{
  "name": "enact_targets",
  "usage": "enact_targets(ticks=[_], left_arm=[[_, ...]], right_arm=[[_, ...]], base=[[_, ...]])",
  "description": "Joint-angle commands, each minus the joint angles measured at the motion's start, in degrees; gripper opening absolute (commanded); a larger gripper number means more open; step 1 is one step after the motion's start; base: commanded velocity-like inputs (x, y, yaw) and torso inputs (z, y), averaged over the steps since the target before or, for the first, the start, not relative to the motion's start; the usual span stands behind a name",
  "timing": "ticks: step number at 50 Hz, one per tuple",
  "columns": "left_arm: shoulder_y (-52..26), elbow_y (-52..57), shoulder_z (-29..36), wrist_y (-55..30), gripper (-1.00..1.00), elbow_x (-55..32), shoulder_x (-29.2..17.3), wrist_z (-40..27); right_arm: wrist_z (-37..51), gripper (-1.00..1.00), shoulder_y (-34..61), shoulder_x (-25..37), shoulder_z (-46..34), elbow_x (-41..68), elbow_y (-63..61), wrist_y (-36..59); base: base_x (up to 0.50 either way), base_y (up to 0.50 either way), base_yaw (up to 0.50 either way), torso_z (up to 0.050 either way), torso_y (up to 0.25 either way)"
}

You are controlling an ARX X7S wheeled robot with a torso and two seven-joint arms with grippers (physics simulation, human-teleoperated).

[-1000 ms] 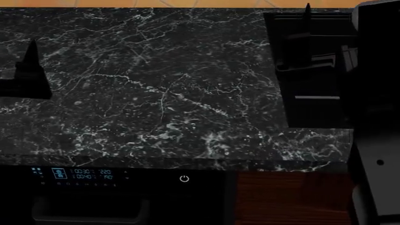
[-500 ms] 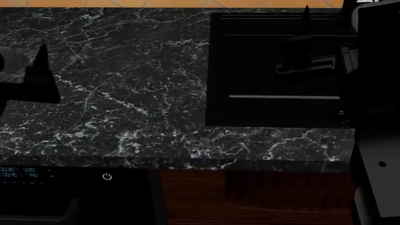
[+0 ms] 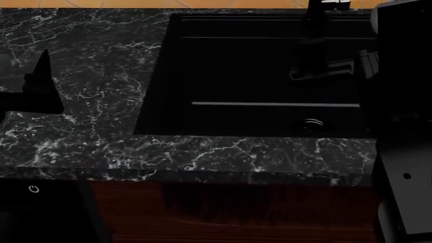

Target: Place the eggs and milk next to the bowl.

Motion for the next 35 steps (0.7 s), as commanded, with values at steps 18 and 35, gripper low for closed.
enact_targets(ticks=[18,35], left_arm=[[-0.4,-1.8,-0.9,1.0,1.00,0.6,1.2,1.6],[0.1,-1.0,0.2,2.2,1.00,1.1,0.6,2.0]], right_arm=[[-1.1,1.00,-0.4,-0.8,1.4,-0.1,0.2,0.4],[-1.2,1.00,-0.5,-0.7,1.0,0.1,0.5,0.2]], base=[[0.00,-0.50,0.00,0.000,0.000],[0.00,-0.50,0.00,0.000,0.000]])
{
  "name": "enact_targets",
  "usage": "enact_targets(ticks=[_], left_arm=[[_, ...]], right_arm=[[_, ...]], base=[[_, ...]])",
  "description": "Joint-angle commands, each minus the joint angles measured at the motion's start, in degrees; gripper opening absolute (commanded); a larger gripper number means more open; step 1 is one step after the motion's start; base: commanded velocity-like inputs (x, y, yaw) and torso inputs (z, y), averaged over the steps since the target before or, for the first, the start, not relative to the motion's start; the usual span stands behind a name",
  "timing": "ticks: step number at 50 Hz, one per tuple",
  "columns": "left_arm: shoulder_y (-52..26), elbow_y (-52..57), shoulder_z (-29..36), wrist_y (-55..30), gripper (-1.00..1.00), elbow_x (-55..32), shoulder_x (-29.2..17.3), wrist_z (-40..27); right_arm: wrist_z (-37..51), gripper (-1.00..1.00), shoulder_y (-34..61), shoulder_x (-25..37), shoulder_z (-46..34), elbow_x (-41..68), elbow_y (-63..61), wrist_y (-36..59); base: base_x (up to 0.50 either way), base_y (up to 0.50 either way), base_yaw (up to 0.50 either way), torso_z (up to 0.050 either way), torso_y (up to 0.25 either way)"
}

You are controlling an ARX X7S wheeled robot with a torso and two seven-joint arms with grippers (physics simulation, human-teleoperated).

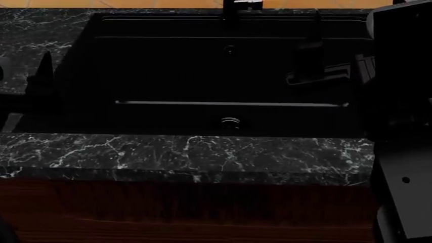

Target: Place the eggs and milk next to the bowl.

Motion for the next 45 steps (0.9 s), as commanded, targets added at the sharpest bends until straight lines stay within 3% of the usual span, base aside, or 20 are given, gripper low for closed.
enact_targets(ticks=[1,45], left_arm=[[-0.7,-0.6,-0.9,0.4,1.00,0.6,0.8,2.4],[0.1,-1.8,-0.4,2.9,1.00,0.7,0.1,2.5]], right_arm=[[-1.1,1.00,0.1,-1.1,1.4,-0.7,1.0,-0.1],[-1.0,1.00,-0.2,-1.1,0.9,0.0,1.5,-0.7]], base=[[0.00,-0.50,0.00,0.000,0.000],[0.00,-0.50,0.00,0.000,0.000]])
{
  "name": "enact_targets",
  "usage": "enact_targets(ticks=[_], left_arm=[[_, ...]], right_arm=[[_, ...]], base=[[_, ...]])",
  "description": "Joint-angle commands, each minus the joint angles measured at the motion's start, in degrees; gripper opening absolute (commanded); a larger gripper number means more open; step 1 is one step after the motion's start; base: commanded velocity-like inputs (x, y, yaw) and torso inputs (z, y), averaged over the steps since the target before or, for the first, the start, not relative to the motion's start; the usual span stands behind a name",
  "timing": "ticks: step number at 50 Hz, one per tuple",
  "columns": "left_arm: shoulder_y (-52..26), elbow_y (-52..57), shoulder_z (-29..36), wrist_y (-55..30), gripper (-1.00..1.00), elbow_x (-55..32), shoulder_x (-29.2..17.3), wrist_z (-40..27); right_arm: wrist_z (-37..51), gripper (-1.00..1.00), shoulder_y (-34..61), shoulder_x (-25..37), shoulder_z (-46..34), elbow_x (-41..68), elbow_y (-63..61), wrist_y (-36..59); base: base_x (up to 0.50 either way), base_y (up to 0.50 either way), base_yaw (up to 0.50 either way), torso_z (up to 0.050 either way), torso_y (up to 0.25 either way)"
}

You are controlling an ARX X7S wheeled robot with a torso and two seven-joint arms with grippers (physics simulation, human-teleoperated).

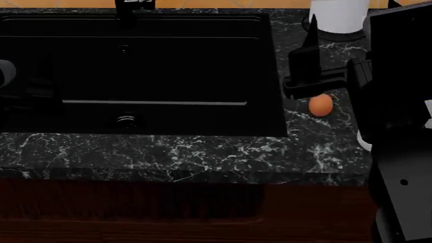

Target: Place the eggs and milk next to the bowl.

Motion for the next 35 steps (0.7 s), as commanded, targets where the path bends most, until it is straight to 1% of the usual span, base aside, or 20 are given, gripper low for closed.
enact_targets(ticks=[1,35], left_arm=[[-0.6,-1.5,-1.3,0.5,1.00,0.6,0.8,2.3],[-0.1,-1.1,-1.1,0.7,1.00,0.0,0.6,1.8]], right_arm=[[-0.9,1.00,0.3,-1.2,1.2,-0.9,1.3,-0.1],[-1.0,1.00,0.9,-1.2,0.4,-0.6,2.1,-0.4]], base=[[0.00,-0.50,0.00,0.000,0.000],[0.00,-0.50,0.00,0.000,0.000]])
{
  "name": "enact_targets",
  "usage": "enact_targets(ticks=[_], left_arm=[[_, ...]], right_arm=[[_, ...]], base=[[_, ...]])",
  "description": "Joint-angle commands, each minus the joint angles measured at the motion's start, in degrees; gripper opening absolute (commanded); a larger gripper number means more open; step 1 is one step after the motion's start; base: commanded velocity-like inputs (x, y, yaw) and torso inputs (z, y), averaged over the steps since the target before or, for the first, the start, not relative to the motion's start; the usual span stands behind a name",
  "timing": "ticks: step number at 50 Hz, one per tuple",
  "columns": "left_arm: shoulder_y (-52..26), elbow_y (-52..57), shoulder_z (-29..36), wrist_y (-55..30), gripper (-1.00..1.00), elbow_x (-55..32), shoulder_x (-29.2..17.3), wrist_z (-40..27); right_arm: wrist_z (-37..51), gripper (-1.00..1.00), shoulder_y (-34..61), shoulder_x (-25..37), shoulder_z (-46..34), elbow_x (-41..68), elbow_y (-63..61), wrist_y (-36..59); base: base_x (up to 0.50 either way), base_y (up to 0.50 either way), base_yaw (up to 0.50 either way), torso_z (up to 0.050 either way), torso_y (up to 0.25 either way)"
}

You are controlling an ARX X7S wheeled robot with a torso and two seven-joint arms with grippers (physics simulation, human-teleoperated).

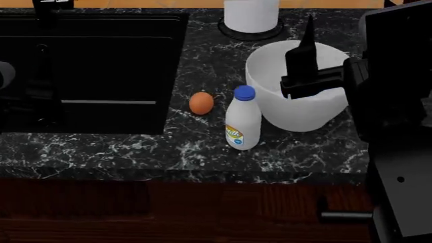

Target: Place the eggs and milk next to the bowl.

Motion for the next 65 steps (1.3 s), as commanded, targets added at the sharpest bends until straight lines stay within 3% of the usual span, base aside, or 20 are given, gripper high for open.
enact_targets(ticks=[1,14,30,65], left_arm=[[-0.6,-1.1,-1.2,0.2,1.00,0.5,0.8,2.2],[-0.3,-0.9,-1.2,0.3,1.00,0.3,0.6,2.2],[-0.4,0.2,-0.8,-0.7,1.00,0.0,0.5,1.8],[-0.3,1.0,-1.3,-0.9,1.00,-1.1,-0.2,1.6]], right_arm=[[-1.0,1.00,0.5,-1.2,1.2,-0.8,1.1,0.1],[-1.1,1.00,0.7,-1.3,0.3,-1.0,1.6,-0.3],[-1.0,1.00,0.4,-1.3,0.7,-0.6,2.0,-0.7],[-0.9,1.00,1.6,-1.1,-0.6,-0.4,1.9,0.1]], base=[[0.00,-0.50,0.00,0.000,0.000],[0.00,-0.50,0.00,0.000,0.000],[0.01,0.00,0.00,0.000,0.000],[0.35,0.00,0.00,0.000,0.000]])
